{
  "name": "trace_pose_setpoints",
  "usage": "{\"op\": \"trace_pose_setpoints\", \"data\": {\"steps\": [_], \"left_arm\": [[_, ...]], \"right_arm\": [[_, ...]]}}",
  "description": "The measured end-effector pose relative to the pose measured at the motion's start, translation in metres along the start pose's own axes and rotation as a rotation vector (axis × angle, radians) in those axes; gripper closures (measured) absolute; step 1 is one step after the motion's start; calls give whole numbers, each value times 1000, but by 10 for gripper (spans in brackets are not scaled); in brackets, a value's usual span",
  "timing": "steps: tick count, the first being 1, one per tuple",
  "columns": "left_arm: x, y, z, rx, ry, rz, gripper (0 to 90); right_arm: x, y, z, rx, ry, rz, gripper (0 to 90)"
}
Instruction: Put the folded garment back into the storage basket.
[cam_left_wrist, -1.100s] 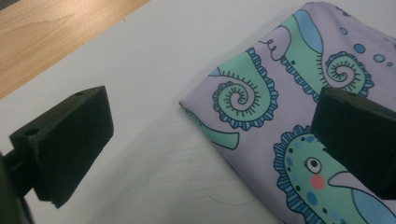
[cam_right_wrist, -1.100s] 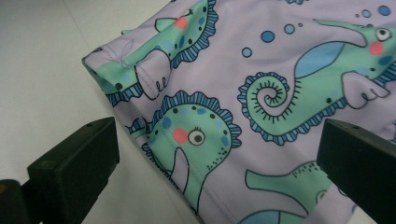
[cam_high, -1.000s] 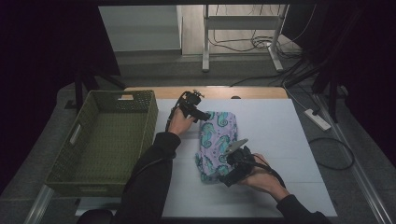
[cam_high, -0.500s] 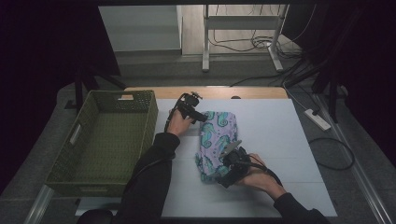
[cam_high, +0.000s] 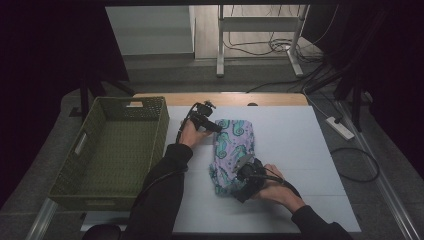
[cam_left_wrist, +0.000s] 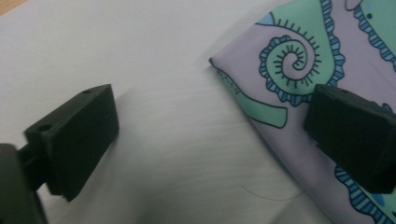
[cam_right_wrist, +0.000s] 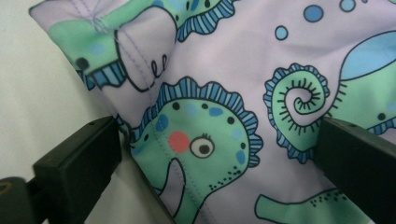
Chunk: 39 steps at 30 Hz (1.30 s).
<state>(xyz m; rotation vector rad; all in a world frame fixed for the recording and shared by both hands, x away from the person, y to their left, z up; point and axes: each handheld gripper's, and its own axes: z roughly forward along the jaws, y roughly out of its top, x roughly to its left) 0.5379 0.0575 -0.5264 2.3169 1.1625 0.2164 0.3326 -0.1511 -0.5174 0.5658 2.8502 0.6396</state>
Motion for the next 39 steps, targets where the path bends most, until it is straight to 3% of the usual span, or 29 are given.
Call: {"op": "trace_pose_setpoints", "data": {"steps": [7, 8, 9, 10, 11, 13, 14, 15, 16, 17, 18, 21, 24, 26, 39], "left_arm": [[-4, 1, -4, -1, -32, 19, 232], [-5, 1, -5, -1, -37, 24, 310], [-6, 1, -6, -5, -47, 22, 310], [-8, 1, -7, -8, -64, 28, 411], [-8, 1, -7, -8, -64, 28, 452], [-9, 1, -7, -9, -82, 19, 487], [-10, 1, -7, -10, -103, 12, 558], [-10, 1, -7, -10, -103, 12, 603], [-10, 1, -7, -13, -133, -2, 650], [-10, 1, -7, -13, -133, -2, 666], [-9, 0, -6, -20, -149, -24, 686], [-9, 0, -6, -24, -176, -40, 775], [-11, -1, -6, -29, -176, -42, 809], [-14, 0, -7, -26, -154, -19, 817], [-27, 4, -11, -55, -90, 52, 838]], "right_arm": [[-4, 2, -4, 8, -4, 2, 145], [-5, 2, -6, 3, -4, 3, 219], [-5, 2, -6, 3, -4, 3, 219], [-7, 2, -8, -6, -8, 0, 307], [-7, 2, -8, -6, -8, 0, 307], [-8, 2, -9, -11, -5, -1, 378], [-8, 3, -10, -14, -6, -11, 459], [-8, 3, -10, -14, -6, -11, 459], [-8, 3, -11, -14, -11, -29, 544], [-8, 3, -11, -14, -11, -29, 544], [-7, 4, -12, -16, -21, -45, 642], [-7, 5, -11, -20, -36, -62, 715], [-8, 6, -12, -12, -36, -68, 773], [-9, 6, -12, -9, -29, -73, 784], [-5, 8, -22, -48, -35, -91, 799]]}}
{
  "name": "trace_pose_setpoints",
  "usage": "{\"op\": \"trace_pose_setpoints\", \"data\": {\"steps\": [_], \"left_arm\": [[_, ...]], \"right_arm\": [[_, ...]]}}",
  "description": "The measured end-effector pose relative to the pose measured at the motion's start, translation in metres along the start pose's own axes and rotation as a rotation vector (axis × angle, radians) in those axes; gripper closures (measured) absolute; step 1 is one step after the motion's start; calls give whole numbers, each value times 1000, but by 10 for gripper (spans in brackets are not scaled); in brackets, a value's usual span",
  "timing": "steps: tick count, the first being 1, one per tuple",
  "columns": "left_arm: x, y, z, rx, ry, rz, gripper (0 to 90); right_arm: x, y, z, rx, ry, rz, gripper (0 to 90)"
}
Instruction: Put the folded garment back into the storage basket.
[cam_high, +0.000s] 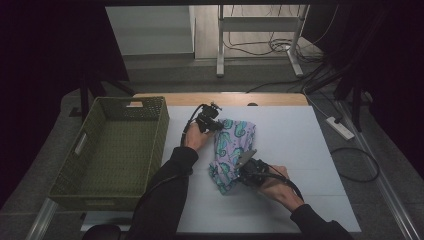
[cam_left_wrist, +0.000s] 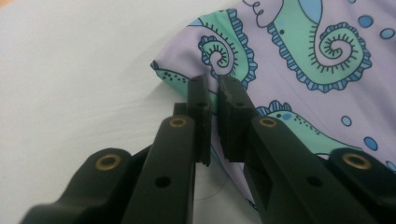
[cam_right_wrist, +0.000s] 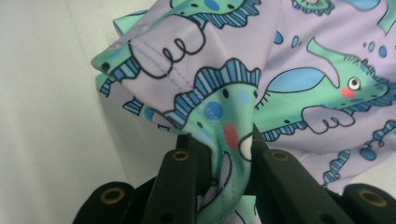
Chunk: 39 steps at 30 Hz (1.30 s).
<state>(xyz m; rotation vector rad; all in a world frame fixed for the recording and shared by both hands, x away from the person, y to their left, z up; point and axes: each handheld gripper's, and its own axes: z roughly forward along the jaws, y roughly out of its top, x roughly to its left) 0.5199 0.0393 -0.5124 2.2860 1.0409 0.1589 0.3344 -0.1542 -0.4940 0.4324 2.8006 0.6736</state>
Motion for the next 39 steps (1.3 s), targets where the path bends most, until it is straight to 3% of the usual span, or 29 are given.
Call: {"op": "trace_pose_setpoints", "data": {"steps": [20, 23, 25, 39], "left_arm": [[-14, 13, -43, -40, 30, 66, 842], [-17, 14, -54, -48, 39, 77, 842], [-19, 14, -59, -49, 44, 82, 843], [-27, 20, -97, -46, 79, 125, 845]], "right_arm": [[14, 15, -33, -108, -14, -24, 800], [17, 19, -43, -114, -40, -34, 799], [18, 21, -46, -135, -18, -34, 799], [31, 38, -72, -188, -16, -58, 799]]}}
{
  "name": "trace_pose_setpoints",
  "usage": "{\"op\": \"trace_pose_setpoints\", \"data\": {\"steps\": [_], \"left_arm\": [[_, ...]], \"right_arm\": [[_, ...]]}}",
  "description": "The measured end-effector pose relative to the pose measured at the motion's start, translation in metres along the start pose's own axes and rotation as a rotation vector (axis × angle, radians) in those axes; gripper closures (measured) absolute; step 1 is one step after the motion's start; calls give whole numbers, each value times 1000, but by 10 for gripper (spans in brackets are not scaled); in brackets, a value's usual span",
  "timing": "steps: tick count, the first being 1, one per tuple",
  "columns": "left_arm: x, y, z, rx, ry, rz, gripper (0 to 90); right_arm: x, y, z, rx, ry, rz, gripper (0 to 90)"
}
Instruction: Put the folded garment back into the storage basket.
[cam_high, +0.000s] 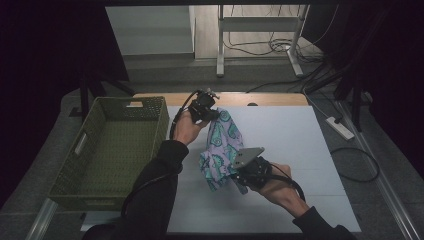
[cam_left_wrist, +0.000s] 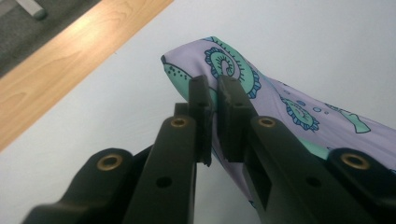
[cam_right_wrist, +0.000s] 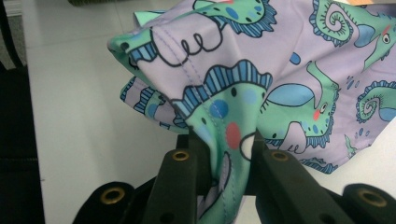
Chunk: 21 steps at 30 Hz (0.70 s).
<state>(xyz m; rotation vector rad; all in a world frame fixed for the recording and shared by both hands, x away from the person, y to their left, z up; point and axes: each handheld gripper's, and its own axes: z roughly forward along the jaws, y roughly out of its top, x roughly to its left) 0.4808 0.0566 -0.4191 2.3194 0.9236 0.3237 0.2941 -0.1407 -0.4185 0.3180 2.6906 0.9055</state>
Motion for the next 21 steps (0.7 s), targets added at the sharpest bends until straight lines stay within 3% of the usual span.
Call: {"op": "trace_pose_setpoints", "data": {"steps": [21], "left_arm": [[16, -8, -54, -18, 37, 6, 845]], "right_arm": [[9, 36, -9, -79, 26, -19, 798]]}}
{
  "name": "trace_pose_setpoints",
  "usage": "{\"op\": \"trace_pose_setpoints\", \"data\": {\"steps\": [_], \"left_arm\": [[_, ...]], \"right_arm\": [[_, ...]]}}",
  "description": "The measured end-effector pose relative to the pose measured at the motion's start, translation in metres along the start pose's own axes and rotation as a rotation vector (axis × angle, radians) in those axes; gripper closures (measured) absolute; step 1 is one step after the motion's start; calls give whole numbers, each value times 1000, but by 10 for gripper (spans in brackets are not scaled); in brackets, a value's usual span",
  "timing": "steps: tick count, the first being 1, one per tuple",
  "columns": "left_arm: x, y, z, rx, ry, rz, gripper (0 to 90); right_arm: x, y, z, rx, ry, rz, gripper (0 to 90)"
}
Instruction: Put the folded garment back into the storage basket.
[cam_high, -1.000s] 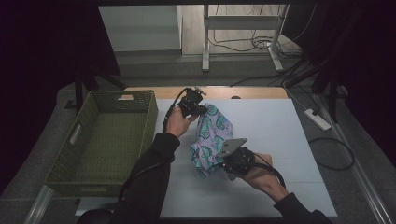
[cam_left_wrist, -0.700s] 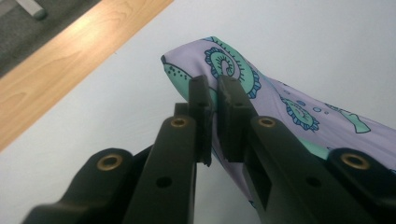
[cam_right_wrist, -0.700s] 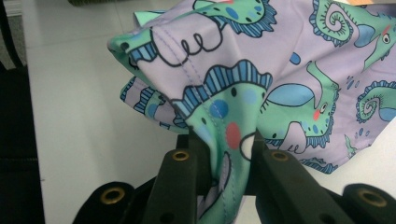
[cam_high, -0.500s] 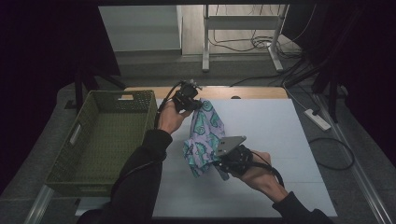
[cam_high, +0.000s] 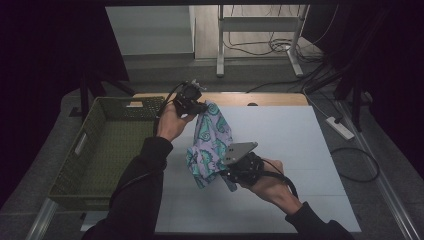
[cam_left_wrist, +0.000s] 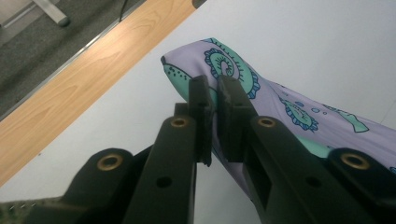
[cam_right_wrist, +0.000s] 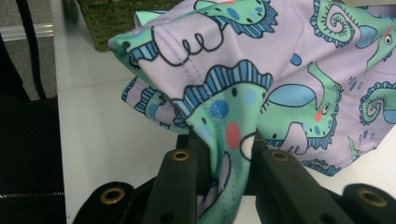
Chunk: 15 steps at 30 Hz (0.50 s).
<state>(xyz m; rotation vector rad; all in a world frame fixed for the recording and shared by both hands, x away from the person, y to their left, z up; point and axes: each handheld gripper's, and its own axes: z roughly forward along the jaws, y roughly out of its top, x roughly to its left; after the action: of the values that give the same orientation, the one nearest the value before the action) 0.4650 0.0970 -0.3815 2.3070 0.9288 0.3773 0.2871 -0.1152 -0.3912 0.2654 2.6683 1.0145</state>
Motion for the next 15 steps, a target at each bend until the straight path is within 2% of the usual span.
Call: {"op": "trace_pose_setpoints", "data": {"steps": [4, 15], "left_arm": [[4, -3, -9, -9, 5, -14, 845], [19, -15, -36, -18, 20, -19, 846]], "right_arm": [[1, 6, 0, -13, 8, -3, 799], [5, 25, 5, -48, 35, -18, 799]]}}
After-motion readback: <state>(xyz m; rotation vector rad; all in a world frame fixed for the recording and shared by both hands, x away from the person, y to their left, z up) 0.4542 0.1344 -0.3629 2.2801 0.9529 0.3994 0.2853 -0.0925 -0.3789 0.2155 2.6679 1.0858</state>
